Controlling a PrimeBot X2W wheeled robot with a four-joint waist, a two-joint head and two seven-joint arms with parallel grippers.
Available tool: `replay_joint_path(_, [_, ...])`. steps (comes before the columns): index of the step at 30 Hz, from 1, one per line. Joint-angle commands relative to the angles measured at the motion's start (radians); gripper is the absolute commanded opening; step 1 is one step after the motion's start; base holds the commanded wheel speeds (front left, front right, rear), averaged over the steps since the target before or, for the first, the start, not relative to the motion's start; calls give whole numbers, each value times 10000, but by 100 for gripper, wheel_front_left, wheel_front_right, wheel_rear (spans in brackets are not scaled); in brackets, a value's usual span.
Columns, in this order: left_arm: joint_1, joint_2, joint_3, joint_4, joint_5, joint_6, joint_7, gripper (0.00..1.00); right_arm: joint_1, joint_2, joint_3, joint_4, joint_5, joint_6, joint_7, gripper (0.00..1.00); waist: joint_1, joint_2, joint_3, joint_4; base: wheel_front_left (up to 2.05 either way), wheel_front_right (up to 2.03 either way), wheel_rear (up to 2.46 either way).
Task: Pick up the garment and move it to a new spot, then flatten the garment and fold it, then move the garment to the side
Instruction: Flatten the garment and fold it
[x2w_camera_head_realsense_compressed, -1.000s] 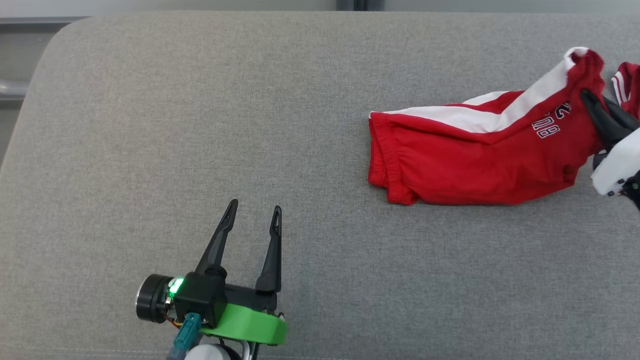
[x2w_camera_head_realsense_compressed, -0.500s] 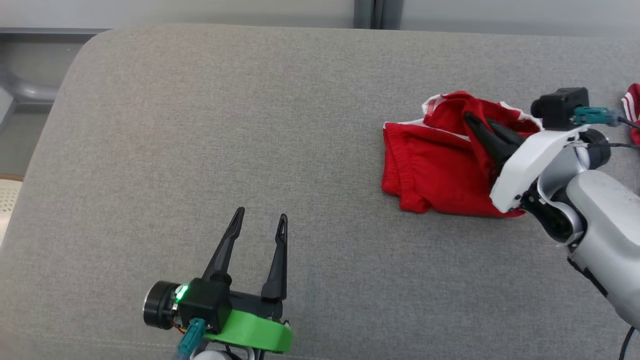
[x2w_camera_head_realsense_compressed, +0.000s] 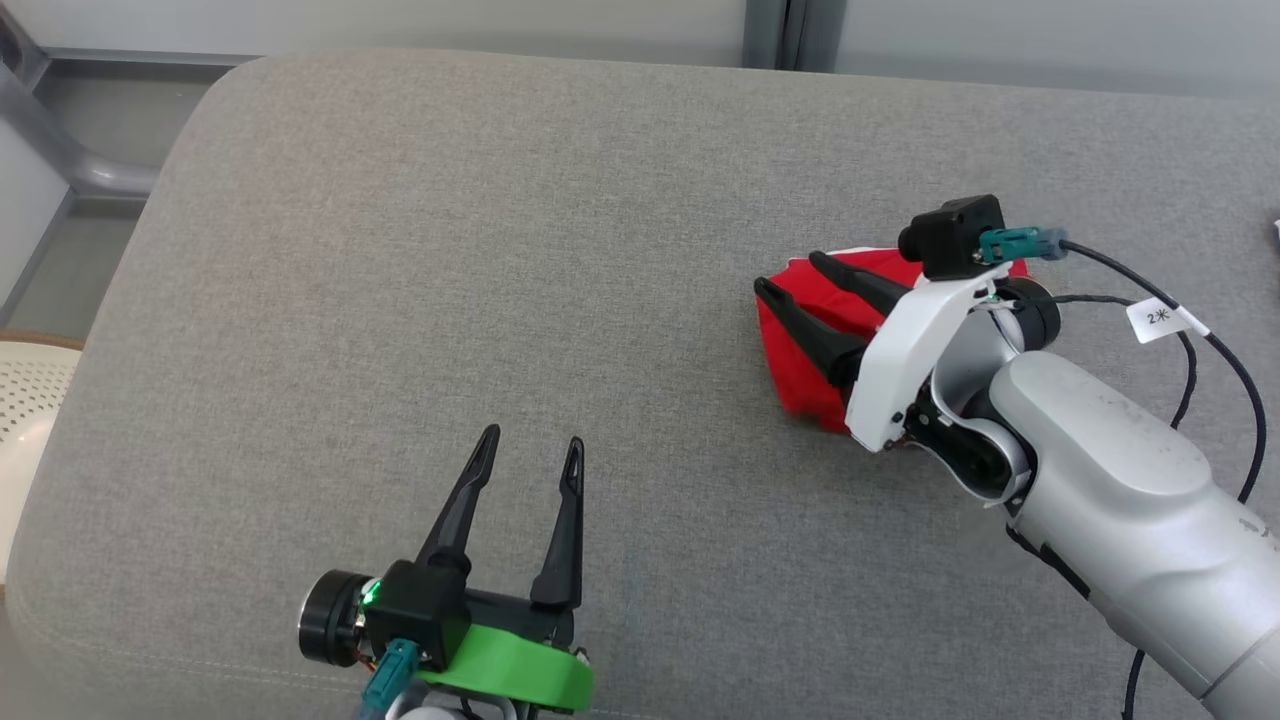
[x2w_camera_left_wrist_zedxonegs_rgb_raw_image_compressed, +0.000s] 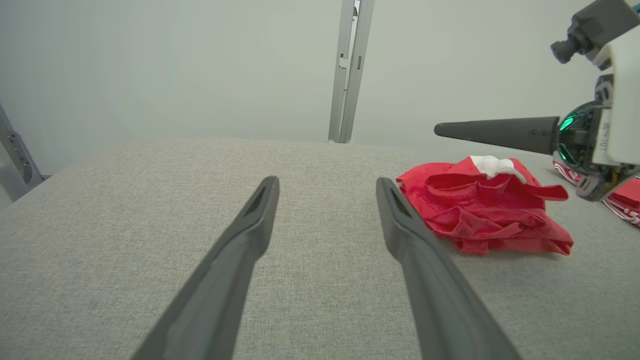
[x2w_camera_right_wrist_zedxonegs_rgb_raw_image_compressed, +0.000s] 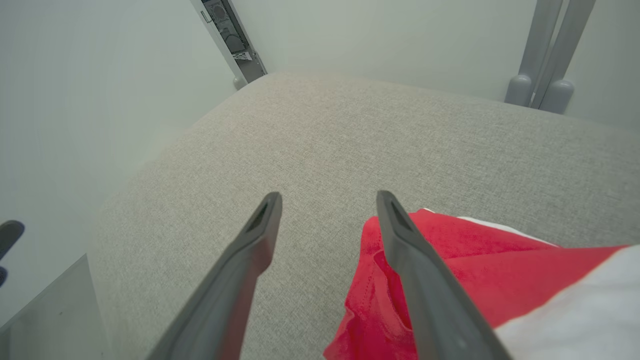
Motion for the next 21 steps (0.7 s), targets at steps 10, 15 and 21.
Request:
replay_joint_path(10, [402,21,214,31,194,-12,-27,100,681,-1469,-1057,-318,-942,3,-2600,100,0,0,-508,-613,0,0,0])
replay_joint_path(15, [548,23,346,-15,240,-66,-27,100,2003,-2154,-1954,278,-1425,4,-2971,100,0,0,-713,-896,0,0,0])
replay_joint_path(21, [618,23,368,-58,273,-139,-26,100,3276,-2037,-2546,450,-1715,4,-3082,100,0,0,-705,-1094,0,0,0])
